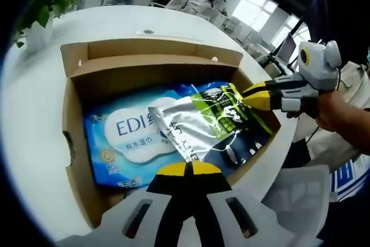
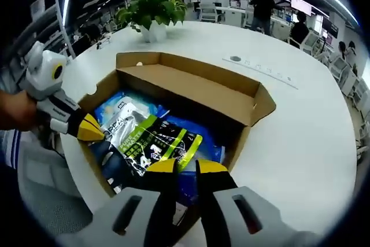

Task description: Operate the shoe box by opening the lid, removing the specified soft item, and placing it in the target area until the item is outside and the box remains undamaged.

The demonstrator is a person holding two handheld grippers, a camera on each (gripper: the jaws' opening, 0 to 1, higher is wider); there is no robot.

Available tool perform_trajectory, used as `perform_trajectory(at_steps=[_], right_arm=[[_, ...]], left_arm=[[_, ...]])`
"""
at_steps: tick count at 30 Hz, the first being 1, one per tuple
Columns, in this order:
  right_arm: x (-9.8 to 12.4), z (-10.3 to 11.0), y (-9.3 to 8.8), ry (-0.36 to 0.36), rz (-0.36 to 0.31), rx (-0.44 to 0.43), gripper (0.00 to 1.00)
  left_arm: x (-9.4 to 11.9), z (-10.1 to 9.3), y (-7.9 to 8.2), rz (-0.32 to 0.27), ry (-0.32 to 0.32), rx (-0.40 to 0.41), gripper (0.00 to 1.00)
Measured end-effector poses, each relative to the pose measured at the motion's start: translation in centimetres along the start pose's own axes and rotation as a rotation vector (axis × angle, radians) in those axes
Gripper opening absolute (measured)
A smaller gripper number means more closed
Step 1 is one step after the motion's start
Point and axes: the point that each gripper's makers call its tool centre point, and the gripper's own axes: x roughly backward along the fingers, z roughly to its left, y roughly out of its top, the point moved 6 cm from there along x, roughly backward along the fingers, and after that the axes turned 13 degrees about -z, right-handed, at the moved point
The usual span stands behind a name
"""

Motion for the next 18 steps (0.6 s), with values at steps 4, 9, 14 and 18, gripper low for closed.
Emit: perform_trajectory(at_steps=[4, 9, 14, 18], right_arm=[[-0.19, -0.01, 0.03, 0.012, 0.007, -0.029, 0.08], [-0.38, -0.24, -0.09, 0.015, 0.005, -0.082, 0.07], [-0.21, -0.33, -0.27, 0.023, -0.014, -0.159, 0.06], [-0.12, 0.13, -0.44, 0.043, -0.031, -0.223, 0.02]], left_arm=[[-0.09, 0.08, 0.05, 0.001, -0.002, -0.001, 0.0], [-0.09, 0.05, 0.04, 0.003, -0.004, -0.007, 0.0], [-0.04, -0.01, 0.0, 0.003, -0.004, -0.018, 0.0], [-0.11, 0.14, 0.02, 0.002, -0.006, -0.018, 0.0]])
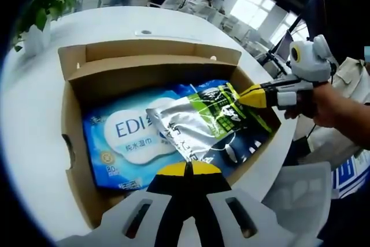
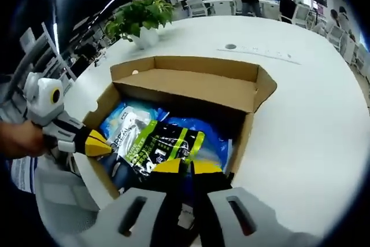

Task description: Operate the shoe box by opening the lid, removing the specified soft item, and placing it in the target area until the item is outside and the box remains undamaged.

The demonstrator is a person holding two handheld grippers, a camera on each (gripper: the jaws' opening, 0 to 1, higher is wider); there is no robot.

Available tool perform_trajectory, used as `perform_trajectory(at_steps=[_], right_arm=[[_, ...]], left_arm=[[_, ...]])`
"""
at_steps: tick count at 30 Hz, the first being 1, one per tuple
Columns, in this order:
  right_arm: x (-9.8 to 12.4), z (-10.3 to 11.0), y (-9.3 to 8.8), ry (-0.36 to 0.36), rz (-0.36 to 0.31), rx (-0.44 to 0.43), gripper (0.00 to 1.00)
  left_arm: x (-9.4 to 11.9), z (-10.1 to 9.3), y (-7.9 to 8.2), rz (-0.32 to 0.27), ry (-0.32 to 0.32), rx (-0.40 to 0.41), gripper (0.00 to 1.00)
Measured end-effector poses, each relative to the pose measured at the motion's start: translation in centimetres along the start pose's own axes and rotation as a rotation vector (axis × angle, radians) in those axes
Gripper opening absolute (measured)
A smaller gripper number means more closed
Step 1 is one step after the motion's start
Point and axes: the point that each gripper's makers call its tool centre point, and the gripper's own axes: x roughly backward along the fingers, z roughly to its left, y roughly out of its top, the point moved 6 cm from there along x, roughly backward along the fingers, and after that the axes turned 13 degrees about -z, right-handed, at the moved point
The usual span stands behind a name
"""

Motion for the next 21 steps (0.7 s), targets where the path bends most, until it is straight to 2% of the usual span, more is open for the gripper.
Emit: perform_trajectory(at_steps=[14, 21], right_arm=[[-0.4, 0.5, -0.5, 0.003, 0.013, 0.085, 0.0], [0.4, 0.8, 0.7, 0.001, -0.016, 0.08, 0.0]], left_arm=[[0.4, -0.3, 0.4, -0.008, 0.001, -0.025, 0.0], [1.4, -0.8, 1.7, -0.04, -0.012, -0.035, 0.0]])
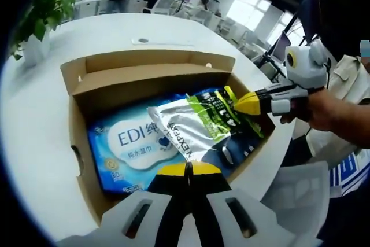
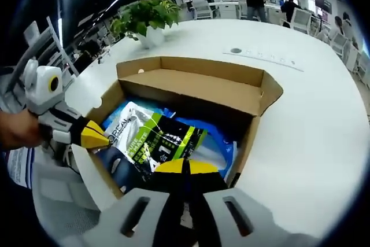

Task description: Operate the shoe box by opening the lid, removing the specified soft item, and placing it in the target area until the item is outside and the box remains undamaged.

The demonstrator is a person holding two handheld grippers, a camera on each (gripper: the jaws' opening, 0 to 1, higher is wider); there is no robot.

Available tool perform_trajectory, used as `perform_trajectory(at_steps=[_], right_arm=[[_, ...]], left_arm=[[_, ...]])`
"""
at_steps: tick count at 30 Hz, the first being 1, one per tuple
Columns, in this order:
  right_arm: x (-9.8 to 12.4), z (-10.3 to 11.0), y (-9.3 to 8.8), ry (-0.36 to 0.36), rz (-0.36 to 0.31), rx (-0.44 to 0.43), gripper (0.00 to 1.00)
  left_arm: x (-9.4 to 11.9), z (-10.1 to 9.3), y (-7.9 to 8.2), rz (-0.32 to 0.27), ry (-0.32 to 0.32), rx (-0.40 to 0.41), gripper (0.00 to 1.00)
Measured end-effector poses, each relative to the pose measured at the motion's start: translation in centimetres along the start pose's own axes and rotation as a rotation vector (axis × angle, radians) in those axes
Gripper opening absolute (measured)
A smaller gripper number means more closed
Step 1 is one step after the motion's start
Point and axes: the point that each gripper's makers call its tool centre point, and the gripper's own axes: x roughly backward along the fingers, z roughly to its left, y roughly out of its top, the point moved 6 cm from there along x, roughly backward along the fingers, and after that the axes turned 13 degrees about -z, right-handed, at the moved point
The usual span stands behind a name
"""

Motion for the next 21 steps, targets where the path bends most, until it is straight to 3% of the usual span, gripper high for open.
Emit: perform_trajectory(at_steps=[12, 21], right_arm=[[1.5, 0.4, 2.0, -0.005, -0.04, 0.005, 0.0], [3.8, 0.3, 3.7, -0.018, -0.089, 0.014, 0.0]], left_arm=[[1.3, -1.2, 1.6, -0.043, -0.017, -0.011, 0.0], [2.0, -3.0, 3.1, -0.073, -0.039, -0.035, 0.0]])
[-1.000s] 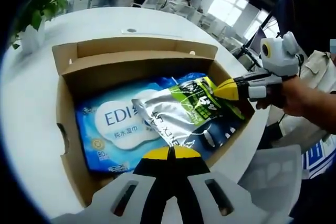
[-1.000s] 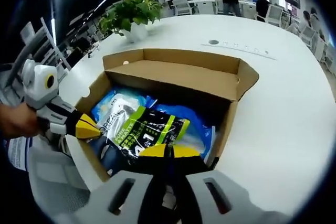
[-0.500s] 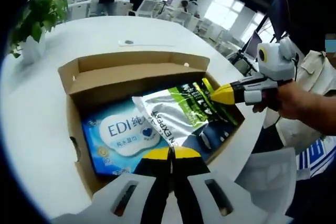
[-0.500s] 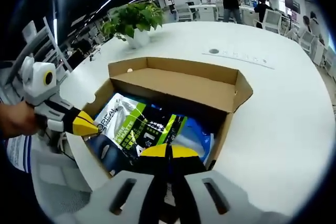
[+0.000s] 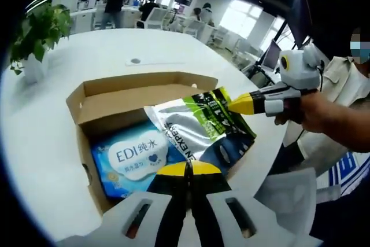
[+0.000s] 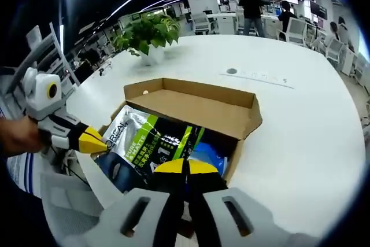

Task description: Operate the shoe box by opening the lid, removing the specified soft item, and placing it in the target area until the item is outside and the box remains undamaged.

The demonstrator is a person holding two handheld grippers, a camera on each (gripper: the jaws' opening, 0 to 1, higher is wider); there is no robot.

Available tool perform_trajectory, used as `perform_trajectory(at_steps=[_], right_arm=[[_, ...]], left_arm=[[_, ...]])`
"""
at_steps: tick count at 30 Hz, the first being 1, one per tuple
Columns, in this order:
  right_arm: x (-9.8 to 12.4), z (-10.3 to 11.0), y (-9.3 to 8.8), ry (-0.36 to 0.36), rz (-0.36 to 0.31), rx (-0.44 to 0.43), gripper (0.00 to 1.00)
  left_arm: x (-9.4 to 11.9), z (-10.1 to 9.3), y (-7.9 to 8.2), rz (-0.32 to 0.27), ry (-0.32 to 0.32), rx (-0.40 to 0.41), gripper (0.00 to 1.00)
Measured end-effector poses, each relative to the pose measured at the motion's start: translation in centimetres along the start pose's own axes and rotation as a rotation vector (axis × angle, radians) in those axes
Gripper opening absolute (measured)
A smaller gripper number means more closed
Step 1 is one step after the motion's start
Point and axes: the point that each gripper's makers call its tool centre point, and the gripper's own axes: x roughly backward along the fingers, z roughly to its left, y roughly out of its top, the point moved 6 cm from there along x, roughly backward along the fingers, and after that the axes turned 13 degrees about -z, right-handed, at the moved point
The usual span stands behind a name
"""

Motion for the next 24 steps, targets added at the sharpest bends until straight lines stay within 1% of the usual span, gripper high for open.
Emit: perform_trajectory(at_steps=[8, 16, 24], right_arm=[[2.3, -0.8, 0.5, -0.024, -0.029, -0.003, 0.0], [4.5, -2.2, 0.9, -0.053, -0.058, -0.011, 0.0], [6.3, -3.9, 0.6, -0.079, -0.07, -0.018, 0.0]], left_arm=[[-0.4, -2.0, 0.9, -0.018, -0.026, -0.036, 0.0], [-1.3, -4.0, 1.8, -0.037, -0.054, -0.076, 0.0], [-2.7, -6.0, 1.8, -0.03, -0.084, -0.102, 0.0]])
